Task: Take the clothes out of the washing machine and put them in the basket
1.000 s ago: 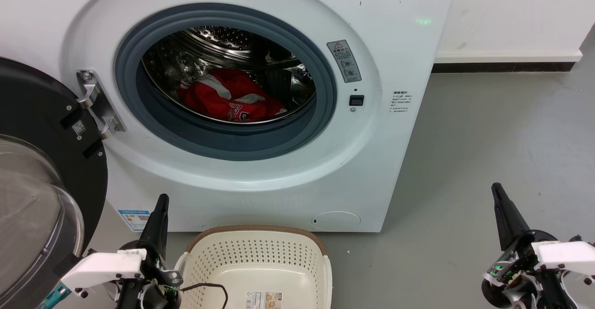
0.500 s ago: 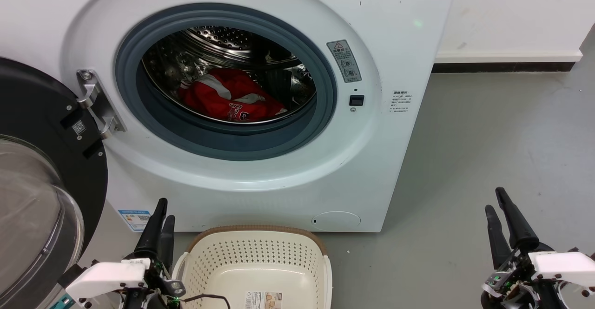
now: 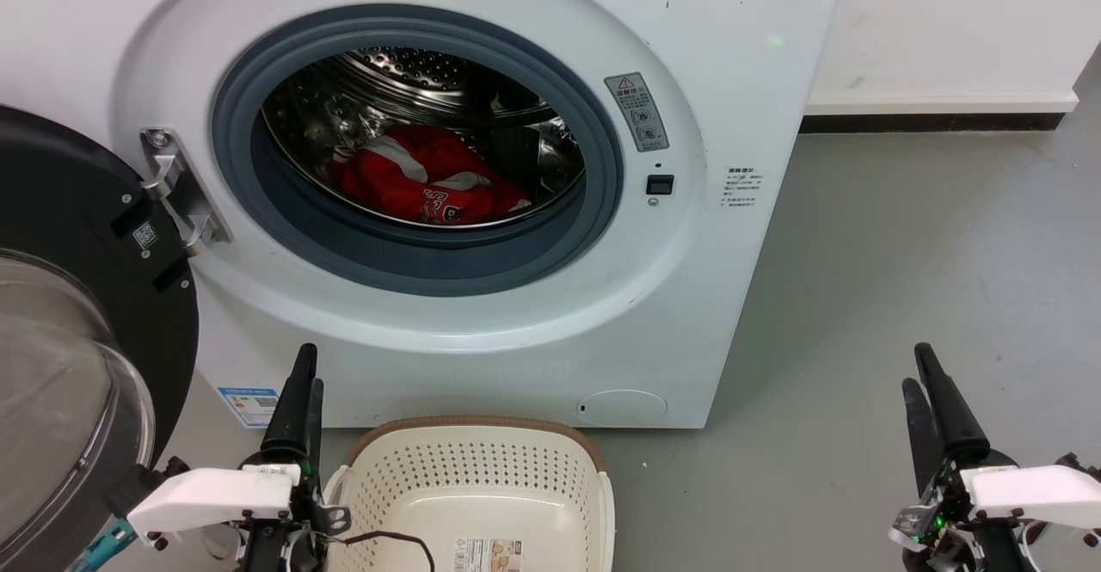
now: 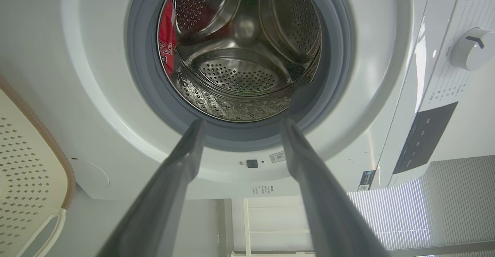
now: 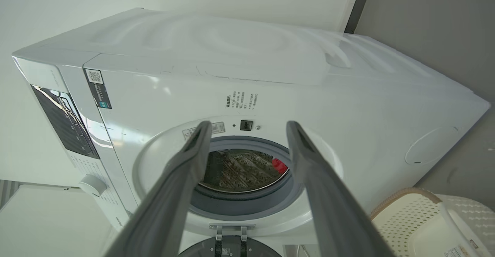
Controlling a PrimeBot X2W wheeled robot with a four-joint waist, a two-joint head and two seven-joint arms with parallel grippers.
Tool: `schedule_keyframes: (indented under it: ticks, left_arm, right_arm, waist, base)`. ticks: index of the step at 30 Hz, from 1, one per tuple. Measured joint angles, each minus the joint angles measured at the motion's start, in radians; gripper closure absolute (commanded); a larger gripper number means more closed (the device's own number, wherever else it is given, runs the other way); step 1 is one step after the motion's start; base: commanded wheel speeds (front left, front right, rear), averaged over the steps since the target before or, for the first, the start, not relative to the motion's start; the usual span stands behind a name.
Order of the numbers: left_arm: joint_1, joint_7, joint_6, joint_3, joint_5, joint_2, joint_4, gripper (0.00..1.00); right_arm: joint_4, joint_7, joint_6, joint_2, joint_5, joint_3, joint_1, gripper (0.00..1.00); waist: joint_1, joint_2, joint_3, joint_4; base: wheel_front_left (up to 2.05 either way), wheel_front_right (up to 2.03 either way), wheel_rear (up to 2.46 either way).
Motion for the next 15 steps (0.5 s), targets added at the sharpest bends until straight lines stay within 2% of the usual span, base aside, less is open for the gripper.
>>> schedule_keyframes:
  ticks: [7, 14, 15]
  left_arm:
    - [-0.003, -0.030, 0.000, -0.024, 0.147, 0.000, -0.031, 0.00]
    - [-0.012, -0.061, 0.000, -0.045, 0.326, 0.000, -0.051, 0.00]
    - [-0.012, -0.061, 0.000, -0.045, 0.326, 0.000, -0.051, 0.00]
  right_arm:
    - [-0.025, -0.030, 0.000, 0.000, -0.150, -0.004, 0.005, 0.00]
    - [-0.064, -0.060, 0.000, 0.000, -0.370, -0.011, 0.013, 0.00]
    - [-0.064, -0.060, 0.000, 0.000, -0.370, -0.011, 0.013, 0.00]
  waist:
    - [0.0000, 0.0000, 0.001, 0.000]
    - [0.0000, 0.0001, 0.001, 0.000]
    - [0.0000, 0.0001, 0.001, 0.000]
  base:
    - [0.00, 0.00, 0.00]
    - [0.00, 0.00, 0.00]
    - [0.00, 0.00, 0.00]
